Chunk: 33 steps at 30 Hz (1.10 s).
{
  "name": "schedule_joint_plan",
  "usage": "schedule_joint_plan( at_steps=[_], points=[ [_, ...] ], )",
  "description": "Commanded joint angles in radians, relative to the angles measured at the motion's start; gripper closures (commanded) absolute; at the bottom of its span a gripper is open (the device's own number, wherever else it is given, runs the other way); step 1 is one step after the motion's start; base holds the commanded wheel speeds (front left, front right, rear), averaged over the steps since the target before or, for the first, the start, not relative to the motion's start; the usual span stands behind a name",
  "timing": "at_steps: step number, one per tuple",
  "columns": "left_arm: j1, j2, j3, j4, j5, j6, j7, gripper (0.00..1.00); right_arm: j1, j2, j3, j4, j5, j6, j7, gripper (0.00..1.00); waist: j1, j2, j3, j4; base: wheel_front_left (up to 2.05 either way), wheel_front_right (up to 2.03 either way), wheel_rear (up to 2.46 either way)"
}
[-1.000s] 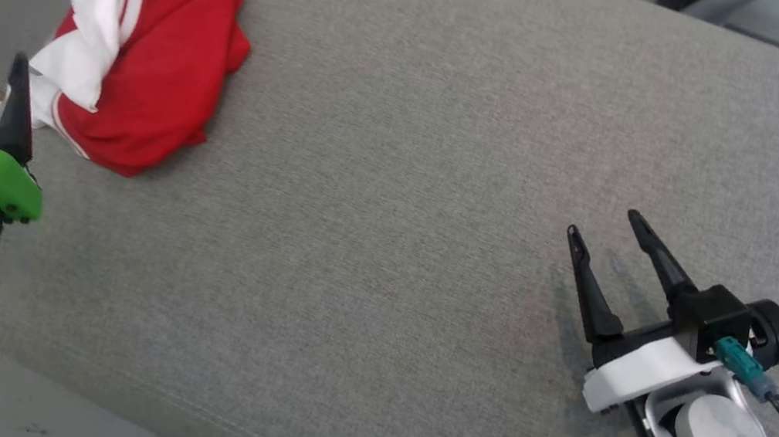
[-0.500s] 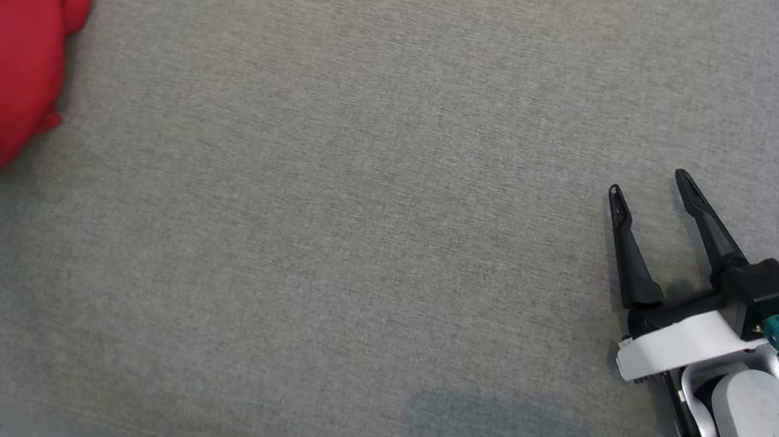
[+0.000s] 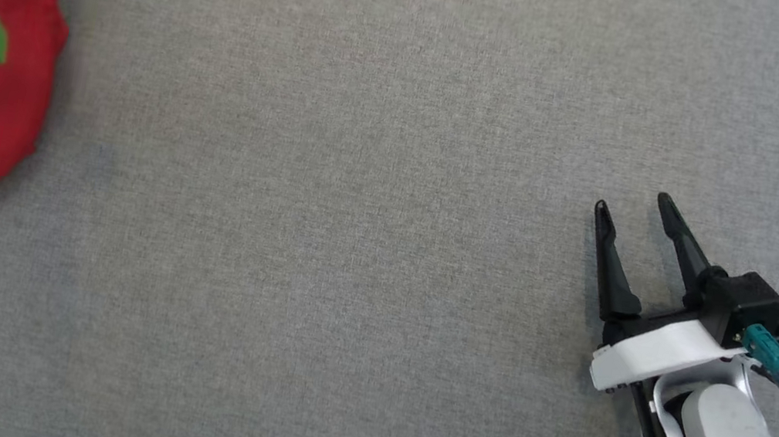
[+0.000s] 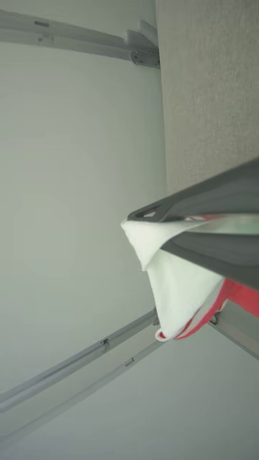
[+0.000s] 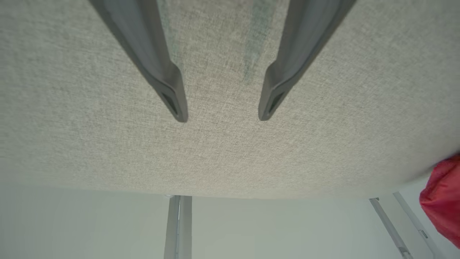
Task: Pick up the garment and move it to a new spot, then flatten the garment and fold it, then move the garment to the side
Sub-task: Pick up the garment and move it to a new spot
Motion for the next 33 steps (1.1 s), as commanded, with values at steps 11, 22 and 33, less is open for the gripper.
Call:
schedule_joint_plan(
  at_steps=[11,22,33],
  points=[
    [0.100,-0.323,-0.236,-0.337,0.050,-0.104,-0.002,1.00,0.070,0.085,-0.056,0.043,0.021,-0.001,-0.003,0.00,0.0000,0.0000,-0.197,-0.156,0.00,0.00,0.00],
    [0.010,-0.371,-0.552,-0.412,-0.187,-0.040,-0.002,1.00,0.050,0.111,-0.077,0.041,0.013,-0.001,-0.003,0.00,0.0000,0.0000,-0.152,-0.319,0.00,0.00,0.00],
    [0.174,-0.365,-0.391,-0.155,-0.125,0.003,-0.002,0.00,0.050,0.132,-0.073,0.047,0.030,-0.001,-0.003,0.00,0.0000,0.0000,-0.194,-0.313,0.00,0.00,0.00]
  ],
)
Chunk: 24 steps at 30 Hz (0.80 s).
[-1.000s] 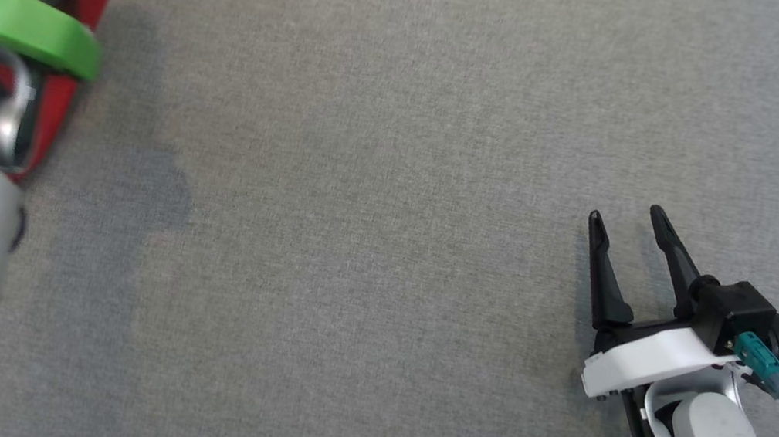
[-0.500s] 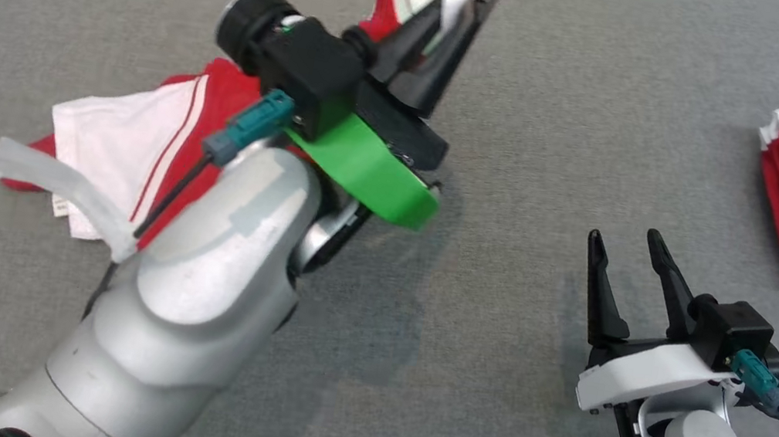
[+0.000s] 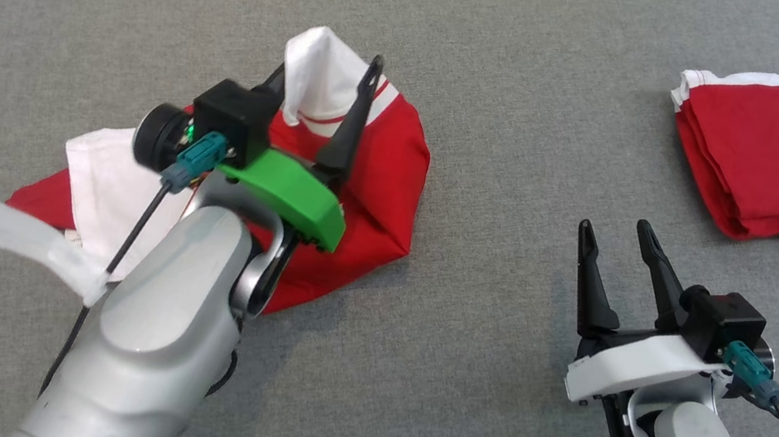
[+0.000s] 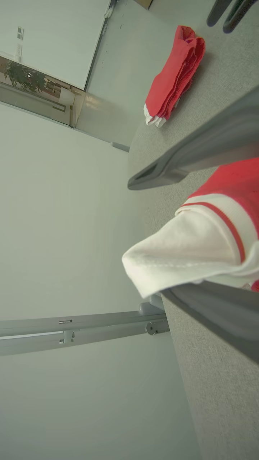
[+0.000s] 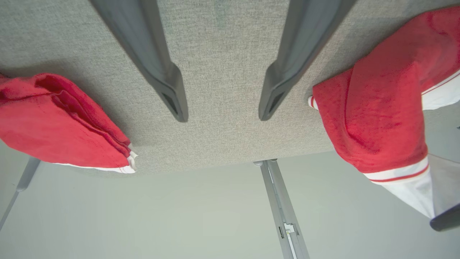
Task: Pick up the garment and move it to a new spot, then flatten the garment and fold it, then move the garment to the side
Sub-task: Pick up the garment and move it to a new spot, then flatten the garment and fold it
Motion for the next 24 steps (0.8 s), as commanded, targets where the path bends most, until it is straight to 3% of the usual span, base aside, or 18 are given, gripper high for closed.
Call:
schedule_joint_plan(
  at_steps=[1,12,20,24],
  points=[
    [0.028,0.011,0.022,0.005,0.012,-0.006,0.000,0.00,0.007,0.004,-0.002,-0.002,0.002,-0.001,-0.003,0.00,0.0000,-0.0001,-0.032,0.022,0.00,0.00,0.00],
    [0.470,0.062,0.315,-0.011,0.088,-0.054,0.000,0.00,0.090,0.010,0.001,0.022,0.014,-0.001,-0.003,0.00,0.0000,-0.0001,-0.220,0.053,0.00,0.00,0.00],
    [0.708,0.025,0.507,-0.216,0.183,-0.049,0.000,0.00,0.152,0.013,0.014,0.015,0.009,-0.001,-0.003,0.00,0.0000,-0.0001,-0.256,0.062,0.00,0.00,0.00],
    [0.773,0.006,0.545,-0.275,0.213,-0.063,0.000,0.00,0.166,0.013,0.025,0.019,0.004,-0.001,-0.003,0.00,0.0000,-0.0001,-0.246,0.069,0.00,0.00,0.00]
  ],
)
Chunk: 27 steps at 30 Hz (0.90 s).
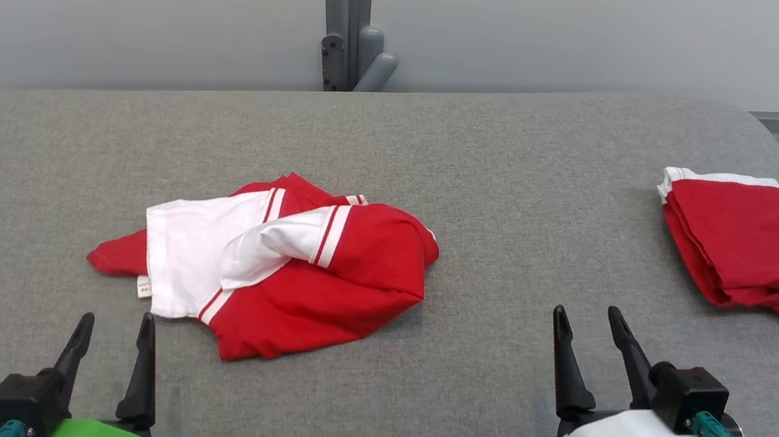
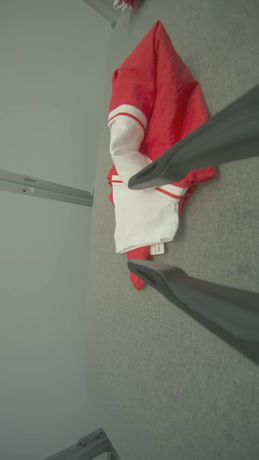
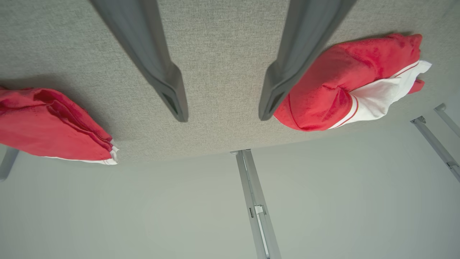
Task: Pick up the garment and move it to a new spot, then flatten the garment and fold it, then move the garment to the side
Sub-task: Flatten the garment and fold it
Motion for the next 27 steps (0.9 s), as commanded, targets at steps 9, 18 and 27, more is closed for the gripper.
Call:
schedule_joint_plan(
  at_steps=[9,18,27],
  points=[
    [-0.045,-0.004,-0.069,-0.007,-0.041,-0.006,0.000,0.00,-0.172,-0.039,0.224,0.028,-0.021,-0.001,-0.003,0.00,0.0000,0.0000,0.095,0.112,0.00,0.00,0.00],
    [-0.093,-0.004,-0.198,0.016,-0.117,0.019,0.000,0.00,-0.570,-0.101,0.582,0.323,0.025,-0.001,0.113,0.00,0.0000,0.0000,0.189,0.339,0.00,0.00,0.00],
    [-0.095,-0.005,-0.242,0.019,-0.159,0.037,0.000,0.00,-0.716,-0.135,0.773,0.548,0.108,-0.001,0.185,0.00,0.0000,0.0000,0.226,0.480,0.00,0.00,0.00]
  ],
)
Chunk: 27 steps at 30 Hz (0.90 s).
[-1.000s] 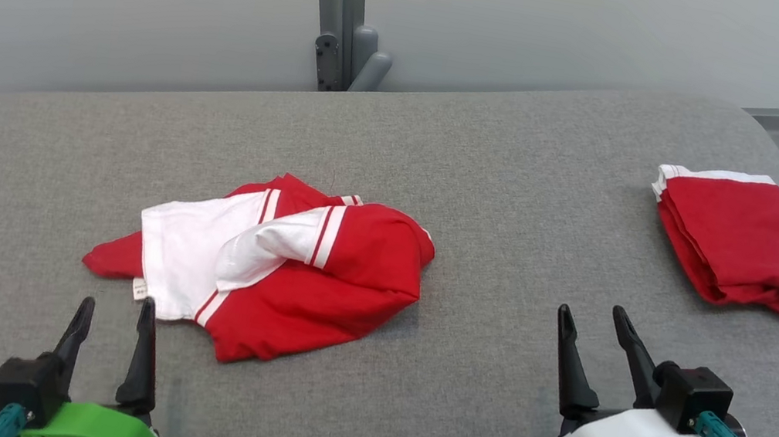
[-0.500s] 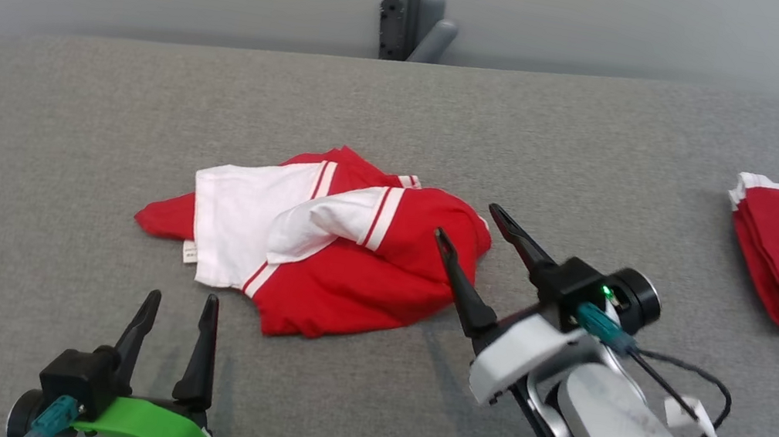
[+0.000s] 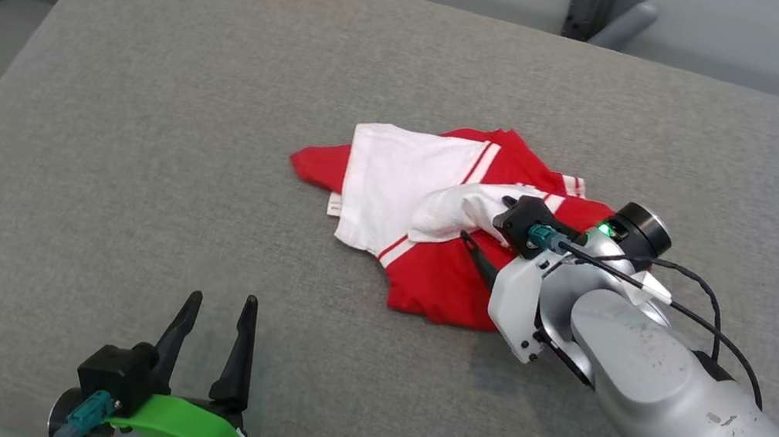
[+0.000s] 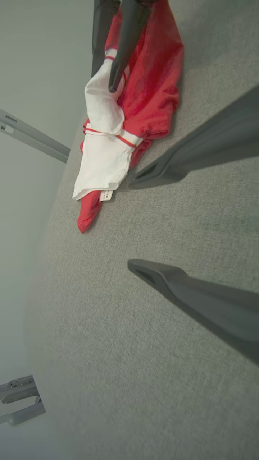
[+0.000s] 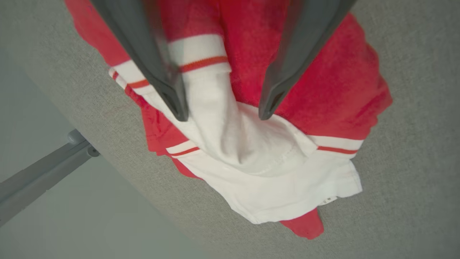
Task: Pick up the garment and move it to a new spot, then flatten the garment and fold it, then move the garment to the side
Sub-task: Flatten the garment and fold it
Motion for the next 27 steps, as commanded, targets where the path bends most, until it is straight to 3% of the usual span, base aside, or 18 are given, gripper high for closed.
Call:
schedule_joint_plan(
  at_steps=[1,5,6,7,14,20,24,25,26,27],
  points=[
    [-0.012,0.001,-0.009,-0.002,-0.011,0.003,0.000,0.00,-0.023,-0.010,0.024,0.026,0.016,-0.001,0.008,0.00,0.0000,0.0000,0.068,0.125,0.00,0.00,0.00],
    [-0.006,0.001,-0.018,-0.008,-0.022,0.009,0.000,0.00,-0.064,-0.019,0.068,0.110,0.030,-0.001,0.028,0.00,0.0000,0.0000,0.075,0.145,0.00,0.00,0.00],
    [-0.006,0.001,-0.020,-0.009,-0.021,0.011,0.000,0.00,-0.076,-0.020,0.066,0.130,0.028,-0.001,0.025,0.55,0.0000,0.0000,0.077,0.147,0.00,0.00,0.00],
    [-0.008,0.001,-0.023,-0.010,-0.025,0.013,0.000,0.00,-0.091,-0.024,0.057,0.151,0.028,-0.002,0.013,1.00,0.0000,0.0000,0.080,0.148,0.00,0.00,0.00],
    [-0.034,0.001,-0.040,-0.036,-0.039,0.015,0.000,0.00,-0.245,-0.110,-0.108,0.253,0.007,-0.002,-0.160,1.00,0.0000,0.0000,0.114,0.139,0.00,0.00,0.00],
    [-0.066,0.001,-0.080,-0.039,-0.048,0.008,0.000,0.00,-0.416,-0.258,-0.313,0.225,-0.073,-0.002,-0.186,1.00,0.0000,0.0000,0.153,0.163,0.00,0.00,0.00],
    [-0.080,0.002,-0.101,-0.035,-0.053,0.012,0.000,0.00,-0.422,-0.348,-0.504,0.189,-0.167,-0.001,-0.185,1.00,0.0000,0.0000,0.167,0.177,0.00,0.00,0.00],
    [-0.080,0.001,-0.104,-0.032,-0.053,0.013,0.000,0.00,-0.404,-0.360,-0.554,0.229,-0.190,-0.001,-0.185,0.93,0.0000,0.0000,0.164,0.176,0.00,0.00,0.00],
    [-0.078,0.002,-0.105,-0.029,-0.052,0.013,0.000,0.00,-0.390,-0.364,-0.600,0.273,-0.213,-0.001,-0.185,0.04,0.0000,0.0000,0.160,0.173,0.00,0.00,0.00],
    [-0.076,0.001,-0.106,-0.027,-0.050,0.013,0.000,0.00,-0.384,-0.363,-0.635,0.299,-0.241,-0.001,-0.186,0.00,0.0000,0.0000,0.157,0.168,0.00,0.00,0.00]
  ],
)
